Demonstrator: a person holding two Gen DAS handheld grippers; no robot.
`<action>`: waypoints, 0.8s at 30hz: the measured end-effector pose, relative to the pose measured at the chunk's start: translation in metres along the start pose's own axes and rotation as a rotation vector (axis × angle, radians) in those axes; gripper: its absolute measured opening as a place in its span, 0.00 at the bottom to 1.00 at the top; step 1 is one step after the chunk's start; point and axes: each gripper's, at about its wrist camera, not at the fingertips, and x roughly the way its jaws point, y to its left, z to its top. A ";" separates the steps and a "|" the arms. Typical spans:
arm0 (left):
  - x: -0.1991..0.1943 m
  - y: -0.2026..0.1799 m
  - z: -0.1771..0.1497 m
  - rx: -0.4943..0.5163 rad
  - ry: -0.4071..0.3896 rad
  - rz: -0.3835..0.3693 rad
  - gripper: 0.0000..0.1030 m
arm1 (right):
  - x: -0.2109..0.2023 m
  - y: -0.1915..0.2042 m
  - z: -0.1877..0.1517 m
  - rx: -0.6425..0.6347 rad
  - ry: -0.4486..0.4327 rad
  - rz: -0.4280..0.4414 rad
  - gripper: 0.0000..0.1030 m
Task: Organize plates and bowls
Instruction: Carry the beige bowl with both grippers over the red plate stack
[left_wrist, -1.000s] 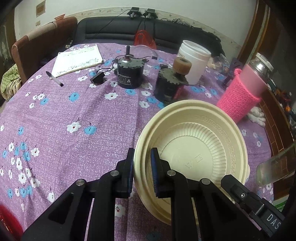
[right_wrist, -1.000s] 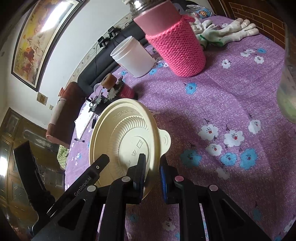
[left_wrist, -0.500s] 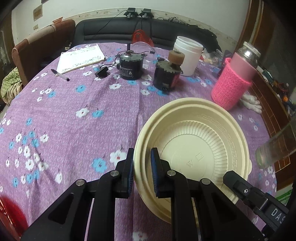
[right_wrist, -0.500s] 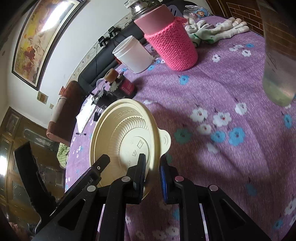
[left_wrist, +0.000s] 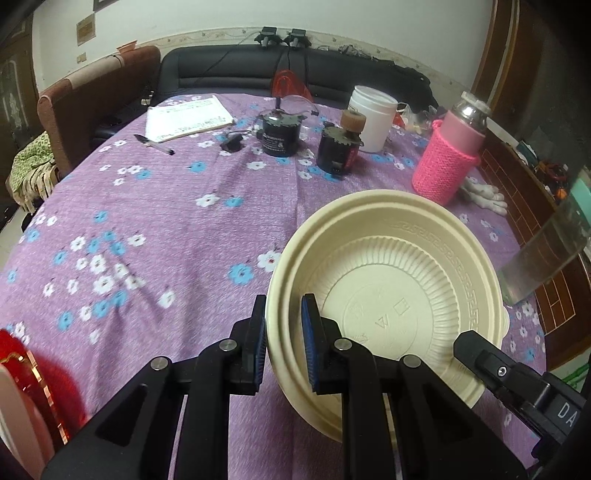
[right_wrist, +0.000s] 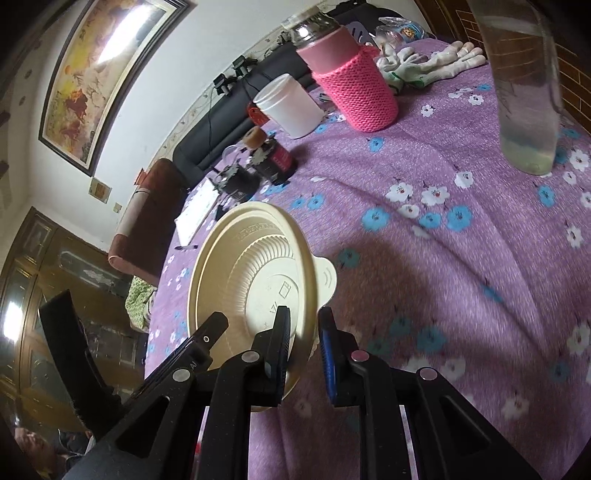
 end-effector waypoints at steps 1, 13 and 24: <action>-0.007 0.003 -0.002 -0.003 -0.008 0.002 0.15 | -0.003 0.002 -0.003 -0.002 0.000 0.005 0.16; -0.093 0.058 -0.024 -0.085 -0.116 0.036 0.15 | -0.052 0.063 -0.047 -0.115 -0.028 0.089 0.16; -0.157 0.133 -0.054 -0.202 -0.184 0.105 0.15 | -0.069 0.142 -0.104 -0.268 -0.007 0.180 0.16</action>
